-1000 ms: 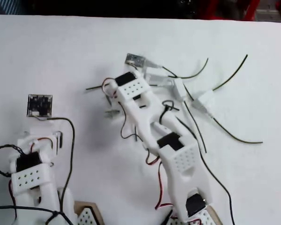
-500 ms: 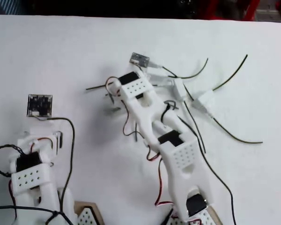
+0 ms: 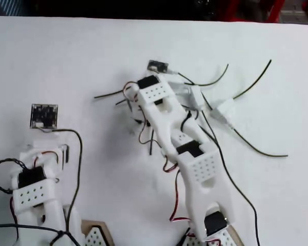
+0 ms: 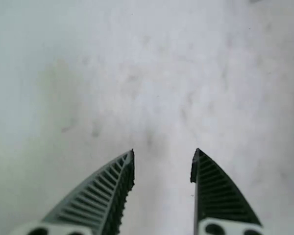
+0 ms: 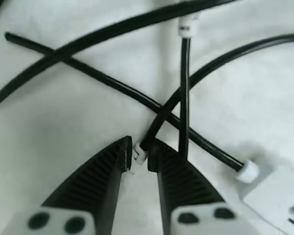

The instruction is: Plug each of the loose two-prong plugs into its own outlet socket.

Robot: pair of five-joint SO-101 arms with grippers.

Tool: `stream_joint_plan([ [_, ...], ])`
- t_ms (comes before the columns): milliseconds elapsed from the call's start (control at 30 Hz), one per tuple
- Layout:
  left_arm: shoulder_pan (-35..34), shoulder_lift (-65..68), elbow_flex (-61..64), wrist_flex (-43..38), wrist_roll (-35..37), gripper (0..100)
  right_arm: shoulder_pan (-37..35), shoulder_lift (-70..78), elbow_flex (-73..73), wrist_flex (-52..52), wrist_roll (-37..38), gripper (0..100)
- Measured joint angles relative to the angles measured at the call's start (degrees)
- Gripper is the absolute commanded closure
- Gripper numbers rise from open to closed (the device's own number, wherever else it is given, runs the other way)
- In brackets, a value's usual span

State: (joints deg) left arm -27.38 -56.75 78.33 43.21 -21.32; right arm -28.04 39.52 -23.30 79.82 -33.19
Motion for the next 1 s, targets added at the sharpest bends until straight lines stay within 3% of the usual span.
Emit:
stream_joint_plan([
  [233, 0.0, 0.0, 0.0, 0.0, 0.0, 81, 0.0, -6.9, -1.5, 10.0, 16.1, 98.1],
  [533, 0.0, 0.0, 0.0, 0.0, 0.0, 81, 0.0, -17.8, -1.1, 17.5, 31.5, 98.1],
  [700, 0.0, 0.0, 0.0, 0.0, 0.0, 81, 0.0, -27.6, 6.2, 17.9, 39.7, 98.1],
  [1000, 0.0, 0.0, 0.0, 0.0, 0.0, 81, -1.9, -47.6, 23.5, 17.0, 47.8, 98.1],
])
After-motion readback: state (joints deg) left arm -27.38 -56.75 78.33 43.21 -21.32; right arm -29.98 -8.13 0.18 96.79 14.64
